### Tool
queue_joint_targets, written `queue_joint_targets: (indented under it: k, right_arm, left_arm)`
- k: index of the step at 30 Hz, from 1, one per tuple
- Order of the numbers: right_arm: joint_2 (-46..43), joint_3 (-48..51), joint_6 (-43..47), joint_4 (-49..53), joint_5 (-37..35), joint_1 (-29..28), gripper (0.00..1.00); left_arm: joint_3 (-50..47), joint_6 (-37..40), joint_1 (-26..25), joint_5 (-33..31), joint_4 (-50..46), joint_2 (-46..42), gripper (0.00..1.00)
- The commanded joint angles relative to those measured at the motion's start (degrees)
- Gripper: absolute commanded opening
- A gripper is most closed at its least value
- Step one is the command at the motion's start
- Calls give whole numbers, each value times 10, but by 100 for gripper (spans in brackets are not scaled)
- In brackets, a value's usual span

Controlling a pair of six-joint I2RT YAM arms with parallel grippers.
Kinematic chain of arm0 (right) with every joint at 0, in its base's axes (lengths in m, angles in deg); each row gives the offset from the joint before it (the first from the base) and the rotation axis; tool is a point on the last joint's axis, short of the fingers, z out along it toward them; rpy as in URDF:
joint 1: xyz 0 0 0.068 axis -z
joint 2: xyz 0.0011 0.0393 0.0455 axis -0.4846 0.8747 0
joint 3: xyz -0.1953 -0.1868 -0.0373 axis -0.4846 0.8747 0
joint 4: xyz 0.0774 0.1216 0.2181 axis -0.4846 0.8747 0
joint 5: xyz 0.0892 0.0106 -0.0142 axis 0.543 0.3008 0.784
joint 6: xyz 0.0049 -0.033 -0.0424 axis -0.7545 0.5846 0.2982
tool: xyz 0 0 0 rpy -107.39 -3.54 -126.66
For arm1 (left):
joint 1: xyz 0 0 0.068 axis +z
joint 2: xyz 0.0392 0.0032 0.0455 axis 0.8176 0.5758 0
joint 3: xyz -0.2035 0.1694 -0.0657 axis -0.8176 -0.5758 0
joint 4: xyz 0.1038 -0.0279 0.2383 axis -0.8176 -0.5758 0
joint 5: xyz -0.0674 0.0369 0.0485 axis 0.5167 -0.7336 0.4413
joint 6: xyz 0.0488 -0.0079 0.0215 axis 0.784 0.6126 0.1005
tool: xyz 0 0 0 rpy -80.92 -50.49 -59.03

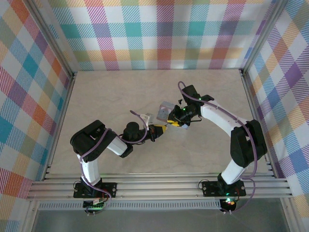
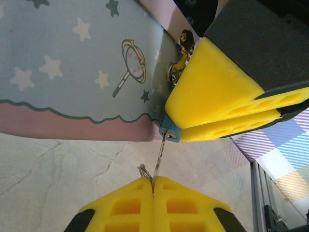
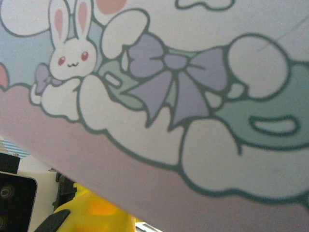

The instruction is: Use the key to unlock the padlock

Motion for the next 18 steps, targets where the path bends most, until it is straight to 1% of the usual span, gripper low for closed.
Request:
queue_joint_targets:
  k: [1,18]
  right_arm:
    - [-1,1,-1,-12,17,2,0]
    - [1,-1,-6,-16,22,1,0]
  left_arm:
    - [14,-3,-7,3,33,-12,0]
    - [33,-10,-15,8,33,12,0]
